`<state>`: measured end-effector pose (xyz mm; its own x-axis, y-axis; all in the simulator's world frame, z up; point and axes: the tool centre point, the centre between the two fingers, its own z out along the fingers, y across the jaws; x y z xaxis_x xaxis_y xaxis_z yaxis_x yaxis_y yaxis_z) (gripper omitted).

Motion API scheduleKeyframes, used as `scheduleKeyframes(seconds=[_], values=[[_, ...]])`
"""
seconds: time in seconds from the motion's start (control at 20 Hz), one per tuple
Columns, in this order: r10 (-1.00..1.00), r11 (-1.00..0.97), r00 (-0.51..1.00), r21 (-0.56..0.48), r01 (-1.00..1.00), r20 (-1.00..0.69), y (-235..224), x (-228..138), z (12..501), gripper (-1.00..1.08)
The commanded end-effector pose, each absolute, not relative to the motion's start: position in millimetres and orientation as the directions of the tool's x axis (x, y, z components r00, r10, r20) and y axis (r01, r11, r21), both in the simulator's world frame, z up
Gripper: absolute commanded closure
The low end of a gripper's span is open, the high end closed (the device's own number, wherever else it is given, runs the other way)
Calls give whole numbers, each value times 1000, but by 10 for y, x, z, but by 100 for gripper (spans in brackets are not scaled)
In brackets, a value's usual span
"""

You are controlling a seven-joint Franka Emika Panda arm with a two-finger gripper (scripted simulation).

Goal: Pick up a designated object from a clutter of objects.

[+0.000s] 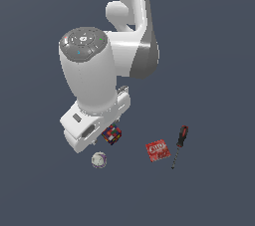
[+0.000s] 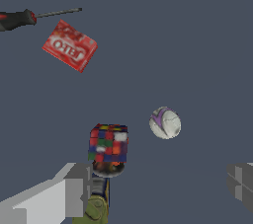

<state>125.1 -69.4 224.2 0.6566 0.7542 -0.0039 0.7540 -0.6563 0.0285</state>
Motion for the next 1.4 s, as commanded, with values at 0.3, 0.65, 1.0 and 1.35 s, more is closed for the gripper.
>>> scheduleKeyframes(seconds=[0.3,0.65,1.0,1.35], values=[[871,-491,491,19,871,-8,-841,1438,1837,-92],[940,-341,341,11,940,-8,-963,1561,1484,-92],[979,-202,202,4,979,-4,-1072,1646,1158,-92],[993,-116,116,1,993,-1,-1138,1685,956,-92]])
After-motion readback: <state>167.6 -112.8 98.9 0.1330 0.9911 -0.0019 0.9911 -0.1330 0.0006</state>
